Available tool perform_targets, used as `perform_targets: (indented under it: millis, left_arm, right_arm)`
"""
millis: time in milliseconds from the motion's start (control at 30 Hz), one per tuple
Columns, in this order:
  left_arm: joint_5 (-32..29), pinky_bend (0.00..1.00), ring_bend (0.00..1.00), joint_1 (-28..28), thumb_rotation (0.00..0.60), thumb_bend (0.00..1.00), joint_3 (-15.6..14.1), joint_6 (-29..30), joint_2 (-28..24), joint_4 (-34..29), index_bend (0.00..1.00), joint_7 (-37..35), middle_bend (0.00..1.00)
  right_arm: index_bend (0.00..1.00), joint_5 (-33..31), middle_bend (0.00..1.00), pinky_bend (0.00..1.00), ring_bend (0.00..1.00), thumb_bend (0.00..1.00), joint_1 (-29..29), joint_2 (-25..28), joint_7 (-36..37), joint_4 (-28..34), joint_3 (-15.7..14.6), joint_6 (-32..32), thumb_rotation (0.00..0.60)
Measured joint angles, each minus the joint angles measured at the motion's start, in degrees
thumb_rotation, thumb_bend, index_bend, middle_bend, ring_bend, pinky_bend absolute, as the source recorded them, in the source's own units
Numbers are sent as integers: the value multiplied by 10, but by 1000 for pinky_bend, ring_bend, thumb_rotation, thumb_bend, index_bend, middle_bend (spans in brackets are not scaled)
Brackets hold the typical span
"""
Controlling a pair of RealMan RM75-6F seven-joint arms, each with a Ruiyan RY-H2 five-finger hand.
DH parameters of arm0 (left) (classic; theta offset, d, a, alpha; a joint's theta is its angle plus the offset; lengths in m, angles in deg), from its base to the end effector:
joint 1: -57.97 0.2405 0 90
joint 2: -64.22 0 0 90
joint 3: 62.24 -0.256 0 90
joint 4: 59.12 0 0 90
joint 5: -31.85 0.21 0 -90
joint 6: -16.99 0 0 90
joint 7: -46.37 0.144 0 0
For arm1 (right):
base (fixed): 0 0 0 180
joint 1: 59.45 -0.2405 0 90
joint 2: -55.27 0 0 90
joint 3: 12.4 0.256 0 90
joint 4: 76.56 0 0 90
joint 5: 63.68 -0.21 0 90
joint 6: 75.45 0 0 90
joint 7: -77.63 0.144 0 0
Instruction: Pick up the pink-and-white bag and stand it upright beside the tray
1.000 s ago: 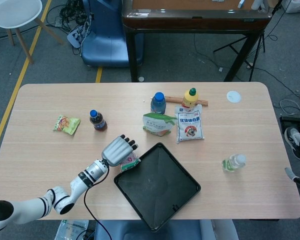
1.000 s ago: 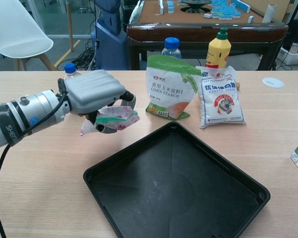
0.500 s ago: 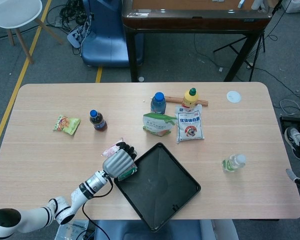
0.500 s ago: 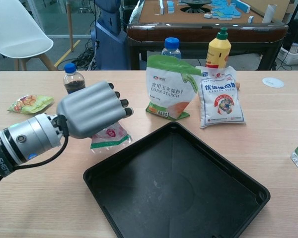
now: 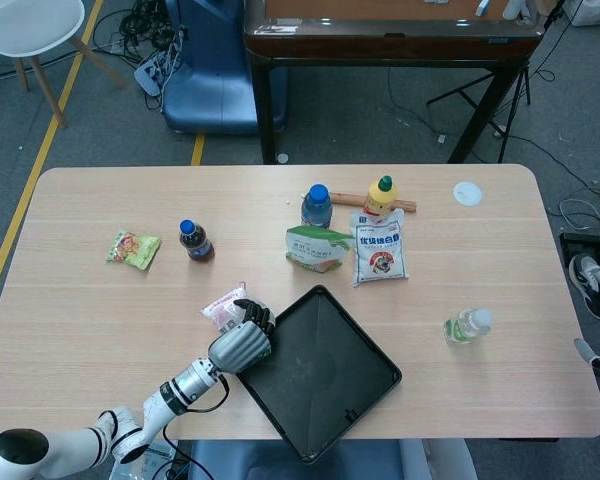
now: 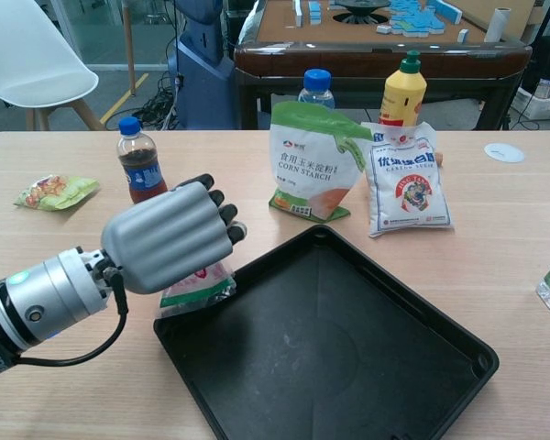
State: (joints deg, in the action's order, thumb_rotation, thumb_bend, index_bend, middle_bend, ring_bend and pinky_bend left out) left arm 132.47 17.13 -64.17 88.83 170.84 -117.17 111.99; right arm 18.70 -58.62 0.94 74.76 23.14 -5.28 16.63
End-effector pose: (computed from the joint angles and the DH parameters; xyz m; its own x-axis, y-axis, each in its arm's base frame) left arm -0.1344 0.2836 -0.0894 0.7182 -0.6823 0.1367 -0.1703 -0.3629 -0.9161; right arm -0.3060 -0.1625 0.2297 0.4816 0.1452 0.8643 -0.8752 0.1313 0.4656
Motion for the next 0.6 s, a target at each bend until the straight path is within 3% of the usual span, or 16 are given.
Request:
perform_targets:
  millis: [600]
  left_arm:
    - [-15, 509, 496, 21, 600, 246, 18, -35, 8, -7, 313, 156, 521]
  right_arm:
    - [164, -3, 207, 122, 111, 149, 3, 4, -6, 6, 4, 7, 600]
